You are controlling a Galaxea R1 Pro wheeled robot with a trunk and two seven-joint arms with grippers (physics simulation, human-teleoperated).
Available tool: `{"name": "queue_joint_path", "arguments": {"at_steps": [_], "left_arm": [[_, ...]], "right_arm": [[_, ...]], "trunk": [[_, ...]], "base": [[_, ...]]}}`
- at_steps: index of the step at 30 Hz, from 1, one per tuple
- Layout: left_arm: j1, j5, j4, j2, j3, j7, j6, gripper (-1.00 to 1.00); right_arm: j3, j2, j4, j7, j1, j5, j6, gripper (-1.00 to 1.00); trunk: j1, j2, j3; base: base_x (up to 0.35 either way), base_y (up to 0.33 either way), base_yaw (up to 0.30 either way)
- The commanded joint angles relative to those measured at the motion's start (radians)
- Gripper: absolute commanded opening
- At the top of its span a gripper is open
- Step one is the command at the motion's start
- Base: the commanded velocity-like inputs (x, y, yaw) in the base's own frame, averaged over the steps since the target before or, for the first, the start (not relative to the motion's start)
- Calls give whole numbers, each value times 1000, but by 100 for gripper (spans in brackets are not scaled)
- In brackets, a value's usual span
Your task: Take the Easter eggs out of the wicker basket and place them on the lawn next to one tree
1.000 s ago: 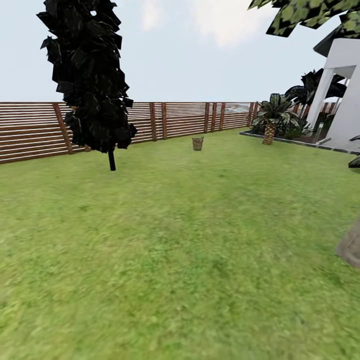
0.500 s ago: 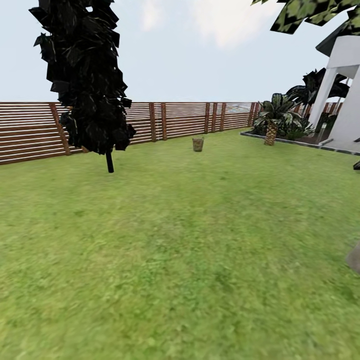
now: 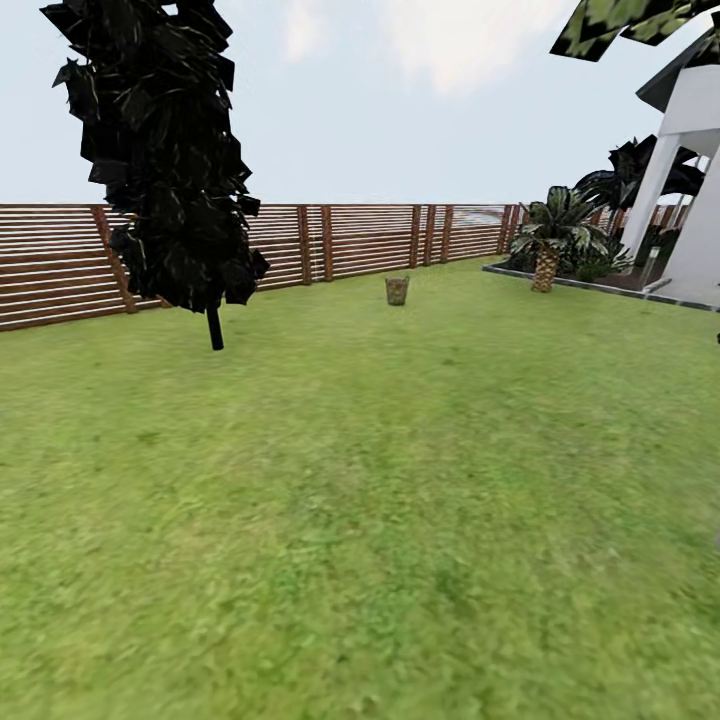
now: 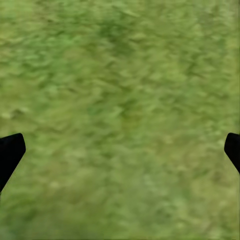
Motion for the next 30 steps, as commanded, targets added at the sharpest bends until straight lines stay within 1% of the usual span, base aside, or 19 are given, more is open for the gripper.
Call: {"name": "queue_joint_path", "arguments": {"at_steps": [1, 30], "left_arm": [[-1, -1, 1, 0, -2, 5, -3, 100], [-1, -1, 1, 0, -2, 5, -3, 100]], "right_arm": [[9, 0, 1, -3, -1, -10, -3, 100], [9, 0, 1, -3, -1, -10, -3, 100]], "trunk": [[1, -1, -1], [1, -1, -1]], "base": [[335, 0, 0], [335, 0, 0]]}}
